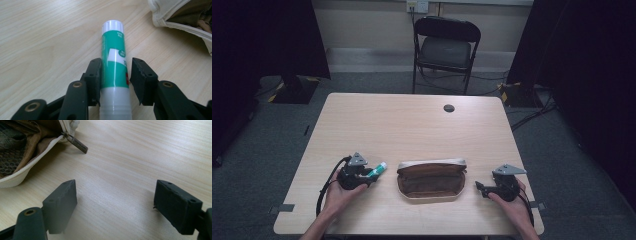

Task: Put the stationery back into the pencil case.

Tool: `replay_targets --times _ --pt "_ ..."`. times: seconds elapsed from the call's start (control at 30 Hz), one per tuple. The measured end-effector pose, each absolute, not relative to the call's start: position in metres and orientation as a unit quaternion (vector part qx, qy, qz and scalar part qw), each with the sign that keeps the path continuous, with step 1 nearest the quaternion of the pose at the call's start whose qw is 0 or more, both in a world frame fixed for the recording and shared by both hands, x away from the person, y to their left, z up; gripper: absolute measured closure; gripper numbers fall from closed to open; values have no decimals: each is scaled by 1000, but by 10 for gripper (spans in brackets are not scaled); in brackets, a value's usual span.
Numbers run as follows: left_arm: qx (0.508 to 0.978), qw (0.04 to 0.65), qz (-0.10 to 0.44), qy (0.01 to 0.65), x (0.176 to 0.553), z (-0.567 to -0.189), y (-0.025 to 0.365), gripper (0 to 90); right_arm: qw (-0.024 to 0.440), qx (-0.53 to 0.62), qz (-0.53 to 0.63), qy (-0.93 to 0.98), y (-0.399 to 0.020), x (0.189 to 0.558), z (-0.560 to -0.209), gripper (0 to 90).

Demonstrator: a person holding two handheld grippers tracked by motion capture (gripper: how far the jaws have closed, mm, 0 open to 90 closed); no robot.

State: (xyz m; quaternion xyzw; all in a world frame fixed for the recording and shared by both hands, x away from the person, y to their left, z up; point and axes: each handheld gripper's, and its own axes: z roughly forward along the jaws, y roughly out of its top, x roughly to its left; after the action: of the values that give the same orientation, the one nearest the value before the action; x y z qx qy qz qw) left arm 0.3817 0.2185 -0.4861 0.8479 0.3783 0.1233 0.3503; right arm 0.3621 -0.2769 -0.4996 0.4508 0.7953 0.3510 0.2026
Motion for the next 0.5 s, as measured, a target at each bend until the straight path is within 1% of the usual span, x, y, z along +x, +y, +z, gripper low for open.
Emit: replay_targets --times 0.07,0.13,0.17,0.23,0.37,0.5 --pt "852 343 133 371 383 -487 215 604 202 450 351 796 -277 362 -500 179" --pt "853 344 131 370 384 -488 214 612 202 451 351 796 -277 362 -500 179" --pt "855 342 140 365 384 -488 213 625 202 451 351 796 -277 362 -500 179" --pt "856 342 140 361 383 -488 212 653 202 451 351 795 -277 362 -500 179" --pt "859 335 147 358 383 -487 211 658 202 450 351 796 -277 362 -500 179" --pt "856 340 137 365 381 -487 212 659 202 450 351 796 -277 362 -500 179"
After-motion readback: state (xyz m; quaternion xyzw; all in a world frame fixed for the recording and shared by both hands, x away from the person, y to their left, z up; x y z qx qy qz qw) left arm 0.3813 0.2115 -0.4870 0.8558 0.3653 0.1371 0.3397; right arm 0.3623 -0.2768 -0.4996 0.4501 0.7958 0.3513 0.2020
